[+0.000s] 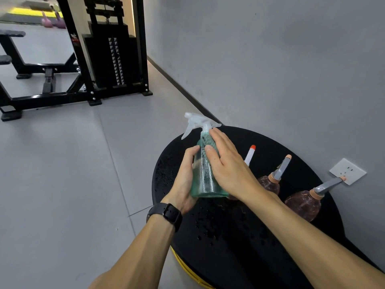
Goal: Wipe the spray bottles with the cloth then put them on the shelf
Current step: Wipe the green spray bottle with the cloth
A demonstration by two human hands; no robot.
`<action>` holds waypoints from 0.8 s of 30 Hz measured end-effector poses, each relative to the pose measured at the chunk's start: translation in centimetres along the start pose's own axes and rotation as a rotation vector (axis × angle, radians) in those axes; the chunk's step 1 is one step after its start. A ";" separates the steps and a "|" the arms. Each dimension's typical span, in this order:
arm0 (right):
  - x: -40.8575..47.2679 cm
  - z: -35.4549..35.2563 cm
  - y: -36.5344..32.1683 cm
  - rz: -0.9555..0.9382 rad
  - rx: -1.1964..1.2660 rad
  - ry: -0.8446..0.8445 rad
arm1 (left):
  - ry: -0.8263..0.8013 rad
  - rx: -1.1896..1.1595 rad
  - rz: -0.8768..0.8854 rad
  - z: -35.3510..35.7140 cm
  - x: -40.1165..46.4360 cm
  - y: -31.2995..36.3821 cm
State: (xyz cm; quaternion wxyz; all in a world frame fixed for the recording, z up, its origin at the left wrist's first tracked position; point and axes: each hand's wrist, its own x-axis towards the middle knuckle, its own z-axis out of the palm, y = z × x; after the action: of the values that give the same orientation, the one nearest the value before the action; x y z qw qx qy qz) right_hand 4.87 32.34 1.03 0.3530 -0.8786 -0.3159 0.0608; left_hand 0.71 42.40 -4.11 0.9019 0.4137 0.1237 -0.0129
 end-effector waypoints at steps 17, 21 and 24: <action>-3.3 1.2 1.1 0.057 0.079 -0.072 | 0.099 -0.062 0.121 -1.7 1.2 -0.6; -3.5 1.1 1.1 0.041 0.023 -0.093 | 0.177 0.084 0.157 -1.8 1.1 -0.9; -3.1 1.1 0.9 0.007 -0.024 -0.104 | 0.172 0.113 0.152 -1.6 1.1 -0.7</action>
State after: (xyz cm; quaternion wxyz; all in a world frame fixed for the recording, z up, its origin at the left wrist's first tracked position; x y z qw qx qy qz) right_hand 2.47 30.65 -0.72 0.3253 -0.8796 -0.3314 0.1036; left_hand 1.32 43.19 -5.85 0.8617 0.4714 0.1679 0.0841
